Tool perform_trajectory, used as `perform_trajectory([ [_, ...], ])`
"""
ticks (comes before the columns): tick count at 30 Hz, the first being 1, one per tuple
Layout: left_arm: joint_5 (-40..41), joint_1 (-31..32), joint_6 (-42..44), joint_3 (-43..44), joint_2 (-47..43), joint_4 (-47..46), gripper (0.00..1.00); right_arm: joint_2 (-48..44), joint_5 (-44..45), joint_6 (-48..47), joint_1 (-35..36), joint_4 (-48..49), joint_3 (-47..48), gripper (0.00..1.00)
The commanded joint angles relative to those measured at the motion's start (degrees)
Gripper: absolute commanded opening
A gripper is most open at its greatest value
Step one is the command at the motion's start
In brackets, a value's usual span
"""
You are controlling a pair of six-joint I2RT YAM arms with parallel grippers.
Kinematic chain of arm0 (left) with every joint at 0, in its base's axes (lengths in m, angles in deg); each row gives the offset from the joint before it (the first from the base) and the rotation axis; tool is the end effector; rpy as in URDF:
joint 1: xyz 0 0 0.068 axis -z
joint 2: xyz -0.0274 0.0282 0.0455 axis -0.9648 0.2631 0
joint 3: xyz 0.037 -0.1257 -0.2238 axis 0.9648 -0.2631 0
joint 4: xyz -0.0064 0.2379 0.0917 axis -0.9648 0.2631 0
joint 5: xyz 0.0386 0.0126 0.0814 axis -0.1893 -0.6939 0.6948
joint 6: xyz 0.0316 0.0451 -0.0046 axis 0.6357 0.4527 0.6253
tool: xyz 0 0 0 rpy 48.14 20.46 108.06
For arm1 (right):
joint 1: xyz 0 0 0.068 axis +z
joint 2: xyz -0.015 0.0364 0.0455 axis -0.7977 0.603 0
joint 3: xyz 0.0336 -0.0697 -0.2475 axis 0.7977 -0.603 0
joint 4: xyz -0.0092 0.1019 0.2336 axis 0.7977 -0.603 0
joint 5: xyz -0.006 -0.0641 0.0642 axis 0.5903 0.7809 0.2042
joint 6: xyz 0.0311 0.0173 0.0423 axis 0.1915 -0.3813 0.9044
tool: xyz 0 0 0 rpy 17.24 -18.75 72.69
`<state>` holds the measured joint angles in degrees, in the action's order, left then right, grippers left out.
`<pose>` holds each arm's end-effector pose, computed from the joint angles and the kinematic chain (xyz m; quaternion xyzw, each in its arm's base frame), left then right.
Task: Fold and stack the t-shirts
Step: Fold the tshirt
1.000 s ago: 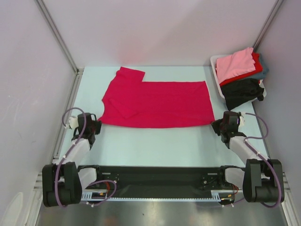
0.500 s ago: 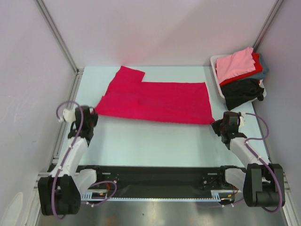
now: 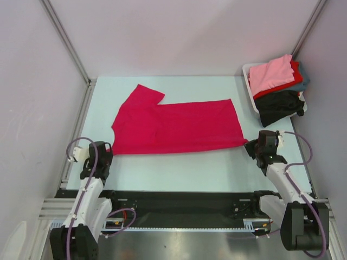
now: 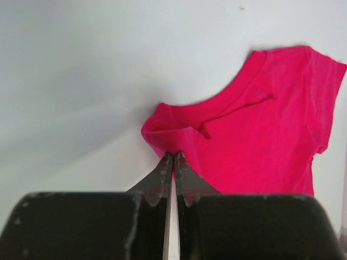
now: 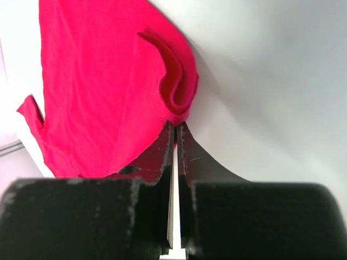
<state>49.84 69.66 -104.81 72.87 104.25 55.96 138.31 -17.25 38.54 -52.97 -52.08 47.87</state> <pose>0.1532 0.0266 0.1641 -0.5953 0.6750 -0.0771 0.4291 0.1992 -0.0036 0.1715 0.4630 0.7814 0.1680 0.3832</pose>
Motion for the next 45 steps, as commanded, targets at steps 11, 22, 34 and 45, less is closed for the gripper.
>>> perform_trajectory([
  [11,2.1,-0.7,5.3,6.5,-7.0,7.2,0.67,-16.5,13.5,-1.0,4.3,-12.3,1.9,0.65],
  [22,-18.9,-0.2,18.9,19.5,10.1,-16.4,0.75,3.9,5.6,-23.4,7.9,3.2,20.0,0.52],
  [34,-22.6,3.9,23.8,45.8,44.1,-23.0,0.77,40.0,5.1,-36.6,7.4,-3.3,53.6,0.54],
  [45,-27.3,3.9,25.3,73.1,72.8,-15.6,0.76,61.0,1.7,-38.7,5.1,-8.7,72.2,0.59],
])
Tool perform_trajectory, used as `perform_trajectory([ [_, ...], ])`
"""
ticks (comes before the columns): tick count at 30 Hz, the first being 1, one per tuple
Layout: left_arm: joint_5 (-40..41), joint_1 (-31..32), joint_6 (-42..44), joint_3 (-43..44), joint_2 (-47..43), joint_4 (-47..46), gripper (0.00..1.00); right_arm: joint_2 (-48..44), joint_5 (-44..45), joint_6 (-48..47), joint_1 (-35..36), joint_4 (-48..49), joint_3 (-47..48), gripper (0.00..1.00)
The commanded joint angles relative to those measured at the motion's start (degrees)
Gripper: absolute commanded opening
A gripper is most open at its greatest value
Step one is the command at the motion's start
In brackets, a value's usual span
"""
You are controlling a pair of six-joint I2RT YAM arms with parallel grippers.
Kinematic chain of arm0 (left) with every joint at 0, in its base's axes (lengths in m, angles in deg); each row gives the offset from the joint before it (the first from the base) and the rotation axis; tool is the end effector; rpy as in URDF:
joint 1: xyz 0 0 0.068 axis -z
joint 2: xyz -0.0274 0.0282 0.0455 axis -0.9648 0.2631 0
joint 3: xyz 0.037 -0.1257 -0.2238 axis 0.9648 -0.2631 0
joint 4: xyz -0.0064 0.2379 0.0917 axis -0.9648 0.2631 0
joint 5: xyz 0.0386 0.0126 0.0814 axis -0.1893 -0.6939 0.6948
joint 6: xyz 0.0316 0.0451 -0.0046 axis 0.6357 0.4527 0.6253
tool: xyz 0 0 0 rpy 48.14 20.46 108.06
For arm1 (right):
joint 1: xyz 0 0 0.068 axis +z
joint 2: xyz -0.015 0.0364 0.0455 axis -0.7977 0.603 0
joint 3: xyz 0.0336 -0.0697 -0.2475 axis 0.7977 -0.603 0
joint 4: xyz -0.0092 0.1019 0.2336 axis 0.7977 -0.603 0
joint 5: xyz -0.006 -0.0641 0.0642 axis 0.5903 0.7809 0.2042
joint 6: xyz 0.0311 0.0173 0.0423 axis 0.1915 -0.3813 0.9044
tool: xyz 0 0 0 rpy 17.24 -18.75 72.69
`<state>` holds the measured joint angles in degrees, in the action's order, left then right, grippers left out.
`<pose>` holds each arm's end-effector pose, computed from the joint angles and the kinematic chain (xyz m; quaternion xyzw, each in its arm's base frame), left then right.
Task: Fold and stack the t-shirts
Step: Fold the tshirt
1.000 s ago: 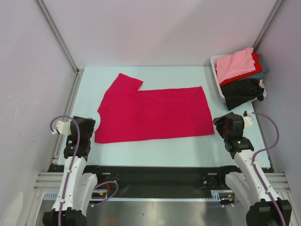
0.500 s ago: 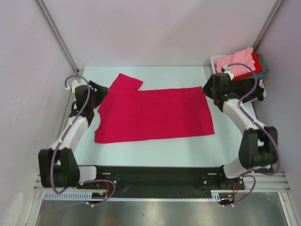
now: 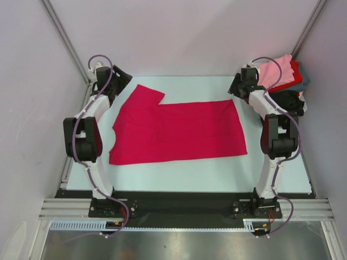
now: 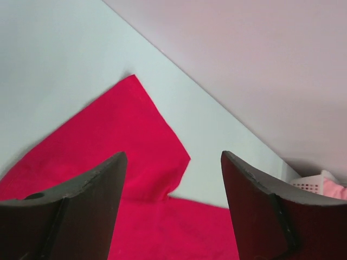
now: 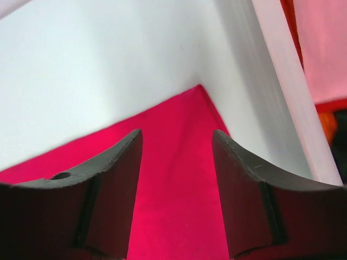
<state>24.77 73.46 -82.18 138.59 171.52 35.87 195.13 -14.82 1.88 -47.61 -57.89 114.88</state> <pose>0.4412 0.0066 0.2612 -0.3115 0.7720 -0.2424 0.4981 0.4499 0.0367 0.2421 0.1605 0.8764 0.0488 0.4515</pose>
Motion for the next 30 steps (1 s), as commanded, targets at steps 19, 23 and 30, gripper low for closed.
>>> perform_trajectory([
  [19,0.1,0.0,6.8,43.2,36.0,18.8,0.74,23.5,1.9,-4.6,-0.2,-13.5,24.1,0.46],
  [23,0.4,0.0,7.0,44.0,37.6,18.7,0.70,24.2,1.2,-4.9,0.1,-13.4,24.4,0.43],
  [30,0.9,0.0,7.4,44.3,39.7,19.0,0.69,24.9,1.3,-5.6,0.7,-13.6,24.8,0.28],
])
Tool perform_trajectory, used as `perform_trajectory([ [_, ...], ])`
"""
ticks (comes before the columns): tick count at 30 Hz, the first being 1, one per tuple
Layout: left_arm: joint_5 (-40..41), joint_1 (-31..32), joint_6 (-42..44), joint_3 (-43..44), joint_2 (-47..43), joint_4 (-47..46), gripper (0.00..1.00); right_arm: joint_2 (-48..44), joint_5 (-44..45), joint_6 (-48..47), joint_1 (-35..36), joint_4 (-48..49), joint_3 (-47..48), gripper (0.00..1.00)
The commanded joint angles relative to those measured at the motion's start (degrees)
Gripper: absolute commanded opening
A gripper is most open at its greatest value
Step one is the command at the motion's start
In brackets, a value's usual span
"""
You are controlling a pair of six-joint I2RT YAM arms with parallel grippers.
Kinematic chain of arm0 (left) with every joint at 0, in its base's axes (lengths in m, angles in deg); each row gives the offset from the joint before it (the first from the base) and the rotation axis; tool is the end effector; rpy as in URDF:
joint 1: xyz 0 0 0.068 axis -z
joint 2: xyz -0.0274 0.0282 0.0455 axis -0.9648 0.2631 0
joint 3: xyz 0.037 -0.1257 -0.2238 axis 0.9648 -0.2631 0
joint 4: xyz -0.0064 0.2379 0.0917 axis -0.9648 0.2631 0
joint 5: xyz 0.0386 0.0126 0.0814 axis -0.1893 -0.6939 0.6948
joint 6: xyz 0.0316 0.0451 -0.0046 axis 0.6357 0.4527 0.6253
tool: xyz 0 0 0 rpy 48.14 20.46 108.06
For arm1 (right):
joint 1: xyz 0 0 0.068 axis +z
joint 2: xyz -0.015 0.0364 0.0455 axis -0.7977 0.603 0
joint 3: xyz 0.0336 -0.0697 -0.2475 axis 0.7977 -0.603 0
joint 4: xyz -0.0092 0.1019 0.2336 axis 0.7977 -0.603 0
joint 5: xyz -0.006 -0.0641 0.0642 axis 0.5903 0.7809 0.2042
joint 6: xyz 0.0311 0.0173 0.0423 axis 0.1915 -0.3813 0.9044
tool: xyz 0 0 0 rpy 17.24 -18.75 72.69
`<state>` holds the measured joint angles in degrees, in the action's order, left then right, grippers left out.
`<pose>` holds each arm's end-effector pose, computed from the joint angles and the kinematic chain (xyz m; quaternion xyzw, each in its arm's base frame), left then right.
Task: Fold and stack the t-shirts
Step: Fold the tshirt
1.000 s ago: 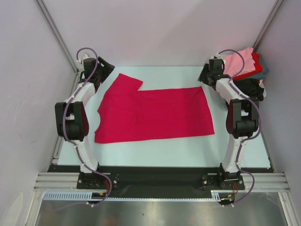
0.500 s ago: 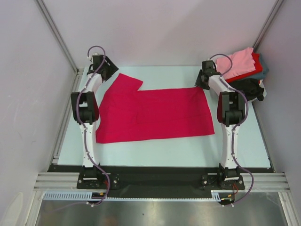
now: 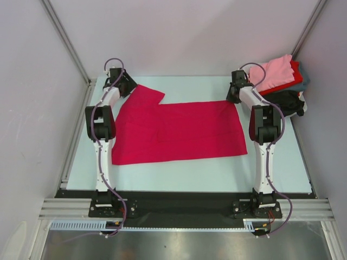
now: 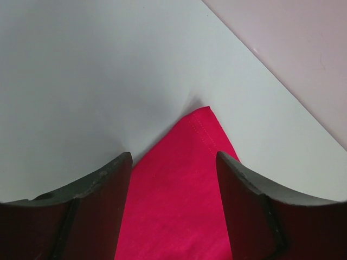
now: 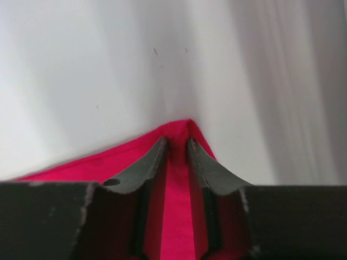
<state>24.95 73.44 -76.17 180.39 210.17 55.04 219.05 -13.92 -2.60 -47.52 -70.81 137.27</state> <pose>0.5590 0.0096 0.1474 -0.3005 0.8498 -0.1772 0.3952 0.5139 0.0429 0.1557 0.1256 0.9313 -0.0022 0.3418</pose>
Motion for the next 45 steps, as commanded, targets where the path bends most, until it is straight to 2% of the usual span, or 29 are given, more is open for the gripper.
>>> perform_trajectory([
  [1,1.0,0.0,1.6,2.7,1.3,-0.2,0.69,1.0,0.2,-1.2,0.6,-0.5,2.3,0.25],
  [5,3.6,-0.1,2.9,3.3,1.9,0.0,0.69,0.7,-1.2,-0.8,0.8,-0.2,2.0,0.25],
  [16,-1.7,0.4,2.3,4.1,3.8,2.8,0.67,-0.6,-3.1,-0.7,0.9,-0.1,1.5,0.24],
  [21,-2.7,0.6,1.8,4.4,4.2,2.8,0.51,-1.0,-3.8,-0.6,0.9,-0.1,1.2,0.23],
  [31,-6.8,0.5,1.8,5.1,5.6,2.4,0.42,-2.4,-4.3,-0.3,0.4,0.1,0.5,0.21],
  [33,-7.3,0.6,1.7,5.1,5.7,2.2,0.32,-2.7,-4.5,-0.2,0.2,0.4,0.0,0.20],
  [34,-7.5,0.6,1.7,5.1,5.7,1.7,0.23,-2.9,-4.6,-0.2,0.2,0.5,-0.3,0.19],
  [36,-7.1,0.5,2.3,5.1,5.5,1.1,0.12,-3.0,-4.8,-0.1,0.1,0.5,-0.4,0.19],
  [39,-6.7,0.4,3.1,4.4,4.3,-0.7,0.00,-3.0,-5.2,0.1,-0.3,0.4,-0.5,0.17],
  [45,-9.4,0.3,5.0,-3.4,-1.4,-9.4,0.00,-3.9,-6.1,0.8,-0.4,-0.5,0.6,0.05],
])
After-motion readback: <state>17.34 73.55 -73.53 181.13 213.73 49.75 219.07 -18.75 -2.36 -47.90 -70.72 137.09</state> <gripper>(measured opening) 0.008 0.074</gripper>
